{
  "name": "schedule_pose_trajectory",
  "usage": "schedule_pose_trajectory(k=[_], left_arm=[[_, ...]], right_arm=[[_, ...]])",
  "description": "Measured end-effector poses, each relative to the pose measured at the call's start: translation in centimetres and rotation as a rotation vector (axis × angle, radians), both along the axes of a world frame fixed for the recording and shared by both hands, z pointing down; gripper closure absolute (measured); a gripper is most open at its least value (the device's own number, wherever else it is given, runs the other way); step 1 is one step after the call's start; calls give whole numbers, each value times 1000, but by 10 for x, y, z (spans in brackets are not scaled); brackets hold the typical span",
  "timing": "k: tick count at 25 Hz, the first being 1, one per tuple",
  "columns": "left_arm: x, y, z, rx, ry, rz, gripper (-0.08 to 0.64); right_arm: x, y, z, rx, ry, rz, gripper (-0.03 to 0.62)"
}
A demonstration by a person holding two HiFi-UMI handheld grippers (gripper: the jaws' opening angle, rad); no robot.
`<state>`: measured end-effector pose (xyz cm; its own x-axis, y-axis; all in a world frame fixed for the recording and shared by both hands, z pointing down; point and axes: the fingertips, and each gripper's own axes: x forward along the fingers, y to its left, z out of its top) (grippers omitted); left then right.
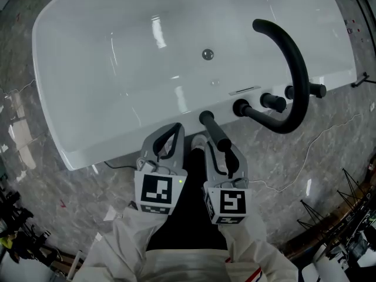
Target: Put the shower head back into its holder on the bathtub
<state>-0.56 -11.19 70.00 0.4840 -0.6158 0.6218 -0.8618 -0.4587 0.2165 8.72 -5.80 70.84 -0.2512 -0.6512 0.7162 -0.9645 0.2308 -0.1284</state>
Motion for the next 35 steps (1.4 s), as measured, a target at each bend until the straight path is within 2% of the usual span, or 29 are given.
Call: schedule_pose_trajectory(k=[7, 16, 22, 27, 35], left_arm=[[-1, -8, -38, 49, -16, 33, 560], [5, -21, -117, 125, -26, 46, 560], [4, -20, -168, 156, -34, 38, 560], [-9, -32, -218, 226, -50, 12, 560], [-9, -64, -307, 387, -35, -21, 560]], right_arm=[[11, -15, -46, 69, 2, 32, 459], [36, -33, -126, 163, 4, 61, 466], [50, -49, -192, 239, -31, 74, 514], [55, -64, -247, 317, -41, 48, 520], [58, -87, -322, 447, -67, 18, 548]])
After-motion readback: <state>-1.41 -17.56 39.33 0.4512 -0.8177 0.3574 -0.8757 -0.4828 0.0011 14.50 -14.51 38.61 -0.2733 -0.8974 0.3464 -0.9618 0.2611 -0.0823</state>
